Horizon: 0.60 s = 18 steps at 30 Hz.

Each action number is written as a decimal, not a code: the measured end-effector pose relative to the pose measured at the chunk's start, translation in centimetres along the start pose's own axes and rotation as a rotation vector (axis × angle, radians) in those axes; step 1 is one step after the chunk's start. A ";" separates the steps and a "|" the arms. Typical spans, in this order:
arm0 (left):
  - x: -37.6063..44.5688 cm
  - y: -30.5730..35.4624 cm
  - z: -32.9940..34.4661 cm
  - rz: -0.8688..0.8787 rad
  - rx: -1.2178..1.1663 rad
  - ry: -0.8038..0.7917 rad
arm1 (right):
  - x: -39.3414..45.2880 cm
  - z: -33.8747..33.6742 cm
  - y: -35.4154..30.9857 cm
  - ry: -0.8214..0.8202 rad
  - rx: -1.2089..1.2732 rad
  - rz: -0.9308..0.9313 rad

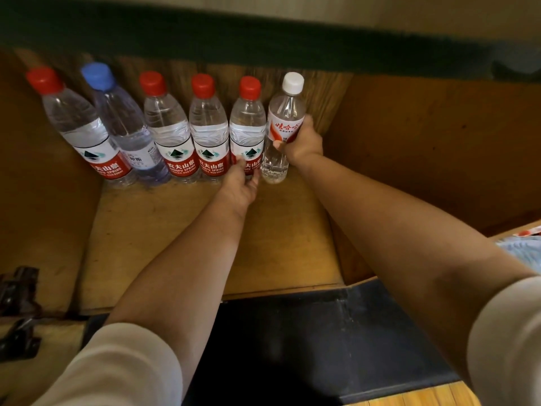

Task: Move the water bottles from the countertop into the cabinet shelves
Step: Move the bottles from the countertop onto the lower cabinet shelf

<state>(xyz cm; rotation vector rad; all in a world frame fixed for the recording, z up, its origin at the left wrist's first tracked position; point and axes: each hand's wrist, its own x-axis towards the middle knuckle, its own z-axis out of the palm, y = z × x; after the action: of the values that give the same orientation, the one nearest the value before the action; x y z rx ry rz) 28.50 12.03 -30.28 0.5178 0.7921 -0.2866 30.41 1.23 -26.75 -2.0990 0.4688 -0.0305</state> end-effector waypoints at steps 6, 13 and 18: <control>0.5 0.0 0.0 0.007 -0.011 -0.002 | 0.1 0.3 0.1 0.004 0.080 0.019; 0.5 -0.3 -0.1 0.028 0.040 -0.028 | -0.1 -0.3 0.4 -0.058 0.129 0.015; 0.6 -0.5 -0.8 0.012 0.206 -0.095 | -0.4 -0.3 0.5 -0.077 0.155 0.019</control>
<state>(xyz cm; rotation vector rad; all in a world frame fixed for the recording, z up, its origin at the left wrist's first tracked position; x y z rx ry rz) 28.23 12.03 -31.38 0.6969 0.6702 -0.3814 29.86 0.84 -26.91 -1.9363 0.4268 0.0238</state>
